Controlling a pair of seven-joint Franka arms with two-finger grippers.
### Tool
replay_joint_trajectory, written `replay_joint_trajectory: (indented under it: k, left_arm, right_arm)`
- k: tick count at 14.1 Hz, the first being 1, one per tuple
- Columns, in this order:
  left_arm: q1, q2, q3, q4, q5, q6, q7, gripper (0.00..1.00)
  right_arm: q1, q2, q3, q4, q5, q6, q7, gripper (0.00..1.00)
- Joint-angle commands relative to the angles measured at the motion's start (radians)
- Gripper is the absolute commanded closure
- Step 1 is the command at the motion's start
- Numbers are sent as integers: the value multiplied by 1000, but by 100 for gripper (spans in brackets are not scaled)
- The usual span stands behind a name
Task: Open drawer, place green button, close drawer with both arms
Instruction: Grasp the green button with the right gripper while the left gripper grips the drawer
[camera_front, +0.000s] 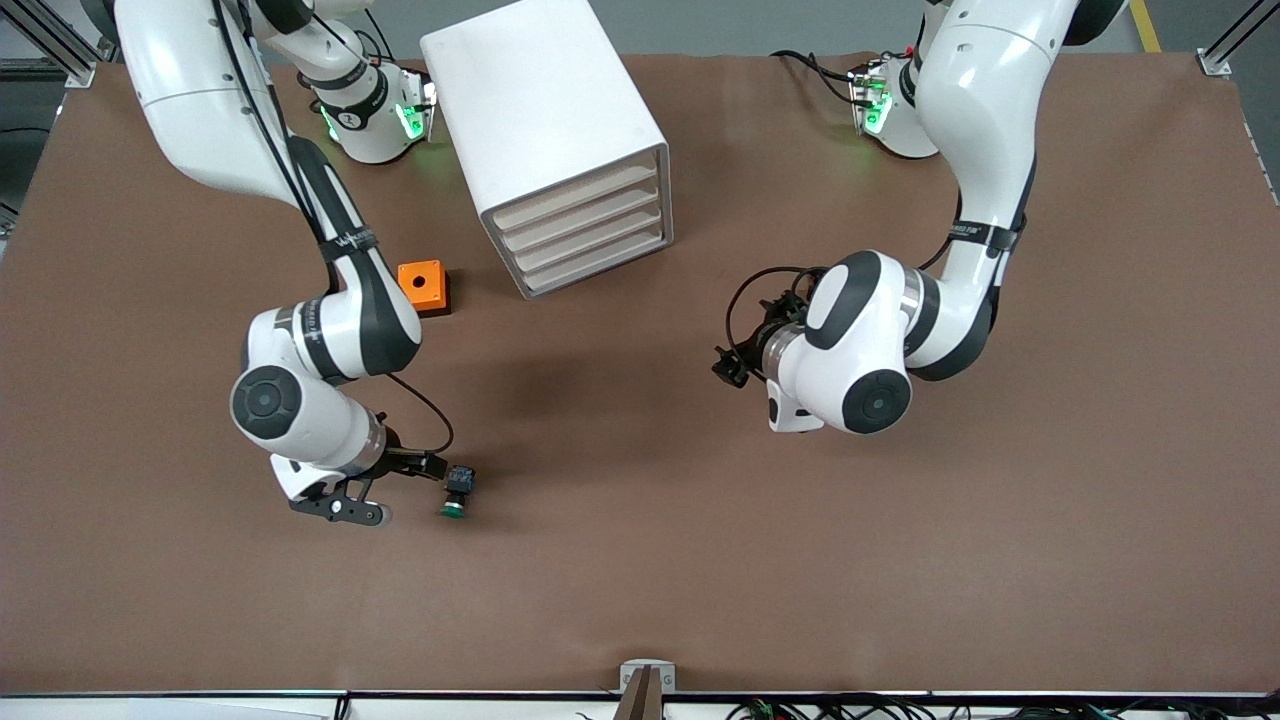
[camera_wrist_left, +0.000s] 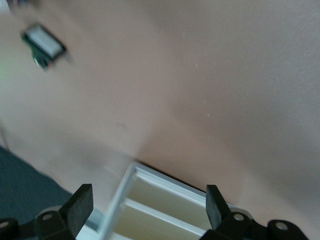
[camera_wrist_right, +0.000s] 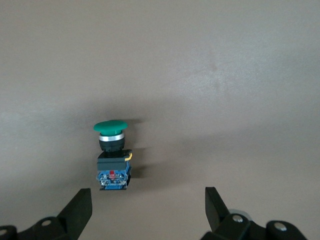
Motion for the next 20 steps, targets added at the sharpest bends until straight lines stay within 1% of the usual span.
replay_joint_trajectory:
  k: [1,3,5,7,10,11,13,15,16,17,18,19,20]
  left_arm:
    - [-3,85,2,90,-87,-24,-143,1]
    - [-3,144,-1,134,-153,-7,-250,1]
    - [-4,172,-4,139,-227,-2,-383,1]
    - [-10,210,-6,142,-312,-2,-518,1]
    - [-10,262,-4,142,-417,-2,-719,1]
    - [-10,277,-6,141,-438,-5,-788,1]
    - [-6,299,-49,139,-463,-22,-895,1]
    - [-9,313,-70,135,-465,-30,-944,1]
    - [-9,325,-91,135,-465,-44,-980,1]
    - [-7,337,-107,133,-466,-60,-1013,4]
    - [-7,340,-110,132,-468,-76,-1024,10]
    - [-7,342,-110,128,-475,-87,-1031,18]
    - [-7,342,-112,124,-483,-97,-1036,30]
  right_arm:
    - [35,78,-8,78,-42,-7,87,0]
    - [56,100,-8,75,-43,47,146,0]
    - [65,118,-8,75,-42,67,169,0]
    - [69,130,-7,72,-39,114,172,0]
    - [73,155,-8,74,-39,121,175,0]
    - [73,158,-8,74,-39,121,181,0]
    - [73,166,-7,74,-39,122,183,0]
    - [73,166,-6,72,-36,124,183,4]
    - [72,166,-6,72,-34,125,183,8]
    - [72,166,-6,71,-34,125,183,11]
    - [73,169,-6,71,-34,125,183,15]
    - [73,172,-6,71,-34,127,183,20]
    - [73,173,-6,71,-33,131,183,28]
